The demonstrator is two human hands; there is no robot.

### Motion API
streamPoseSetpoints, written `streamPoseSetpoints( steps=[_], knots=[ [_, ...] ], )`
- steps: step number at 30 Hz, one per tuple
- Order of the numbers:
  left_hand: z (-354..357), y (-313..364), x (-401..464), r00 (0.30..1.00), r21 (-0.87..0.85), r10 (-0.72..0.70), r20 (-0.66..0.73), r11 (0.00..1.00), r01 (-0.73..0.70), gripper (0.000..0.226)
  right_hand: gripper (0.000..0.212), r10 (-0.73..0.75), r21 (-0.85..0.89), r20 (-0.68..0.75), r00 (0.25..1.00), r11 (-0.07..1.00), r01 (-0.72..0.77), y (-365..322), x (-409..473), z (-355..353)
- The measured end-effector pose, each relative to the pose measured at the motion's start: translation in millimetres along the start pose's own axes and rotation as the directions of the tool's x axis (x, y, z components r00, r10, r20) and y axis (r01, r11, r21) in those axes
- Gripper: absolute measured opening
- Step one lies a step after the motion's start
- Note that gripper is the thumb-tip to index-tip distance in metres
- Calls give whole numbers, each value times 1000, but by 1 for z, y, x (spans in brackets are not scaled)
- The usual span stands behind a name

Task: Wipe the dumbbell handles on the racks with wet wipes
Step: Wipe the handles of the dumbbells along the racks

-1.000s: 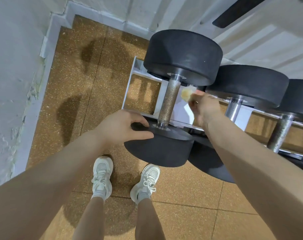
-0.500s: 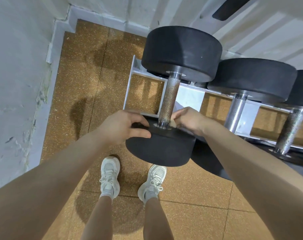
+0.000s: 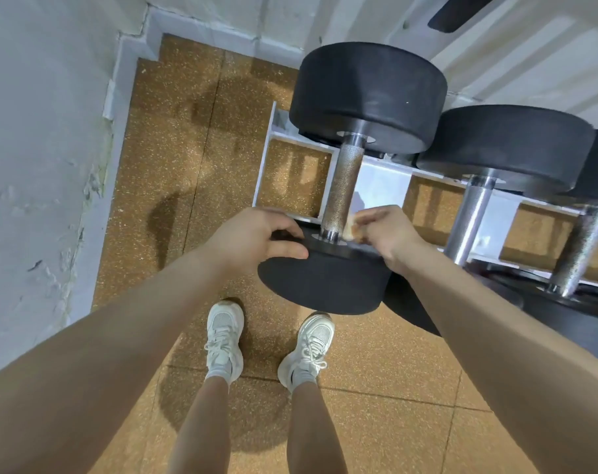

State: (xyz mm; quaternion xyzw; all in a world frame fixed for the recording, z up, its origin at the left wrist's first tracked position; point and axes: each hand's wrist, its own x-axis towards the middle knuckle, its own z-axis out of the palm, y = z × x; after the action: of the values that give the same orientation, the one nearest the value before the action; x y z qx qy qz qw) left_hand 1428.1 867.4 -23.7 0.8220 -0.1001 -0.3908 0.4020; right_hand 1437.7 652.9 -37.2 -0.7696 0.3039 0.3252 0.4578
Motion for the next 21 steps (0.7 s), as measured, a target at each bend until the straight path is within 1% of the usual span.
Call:
streamPoseSetpoints(
  steps=[1,2,3,4,5,6,7,9,10,11,12,14,15,16,17,18,19,20,21],
  knots=[
    [-1,2,-1,1000,13,-5,10,1000,5,35,42,-46,-115,31,998,992,49,0,-9,1],
    [-2,5,-2,1000,30,-11,16,1000,10,36,37,-80,-260,67,995,961,94,0,-11,1],
    [-3,7,-3,1000,50,-22,22,999,20,37,25,-95,-398,104,990,908,129,-7,-13,-1],
    [-4,10,-5,999,76,-34,26,997,32,39,17,-110,-514,126,986,843,159,-13,-12,-5],
    [-5,13,-6,998,112,-50,29,993,46,41,17,-143,-574,129,981,796,192,-20,-9,-8],
    [-5,15,-7,998,147,-59,33,988,54,42,19,-208,-574,100,973,787,227,-27,-4,-11],
    [-5,17,-8,997,169,-71,37,984,64,43,21,-281,-533,37,959,806,257,-34,-3,-13],
    [-4,18,-9,996,167,-86,33,983,79,44,21,-419,-416,-144,896,847,329,-46,0,-12],
    [-4,17,-10,995,156,-93,30,984,87,44,19,-456,-383,-200,867,851,360,-48,1,-10],
    [-3,16,-11,995,147,-98,27,985,93,45,17,-487,-392,-209,848,836,384,-49,1,-6],
    [-2,16,-11,995,141,-98,23,985,94,45,16,-521,-434,-186,833,804,406,-46,0,-1],
    [-2,15,-11,994,125,-108,9,987,106,44,16,-567,-547,-71,821,710,443,-35,-4,9],
    [-1,16,-11,992,112,-124,-1,986,123,44,17,-561,-606,19,828,652,456,-28,-6,12],
    [-1,16,-11,990,104,-143,-10,984,143,44,16,-525,-644,123,842,604,470,-23,-8,14],
    [0,18,-12,987,104,-163,-13,981,163,44,14,-469,-647,213,857,589,483,-18,-12,14],
    [0,20,-14,984,110,-178,-17,978,179,44,11,-417,-612,264,870,625,485,-17,-16,14],
    [-1,24,-16,982,118,-187,-22,975,188,44,8,-369,-536,260,892,714,451,-21,-23,11],
    [-3,29,-19,983,117,-181,-31,976,183,45,6,-323,-416,212,922,824,384,-29,-31,7],
    [-7,36,-23,987,97,-158,-33,982,160,49,9,-280,-255,144,949,916,309,-39,-40,2]
  ],
)
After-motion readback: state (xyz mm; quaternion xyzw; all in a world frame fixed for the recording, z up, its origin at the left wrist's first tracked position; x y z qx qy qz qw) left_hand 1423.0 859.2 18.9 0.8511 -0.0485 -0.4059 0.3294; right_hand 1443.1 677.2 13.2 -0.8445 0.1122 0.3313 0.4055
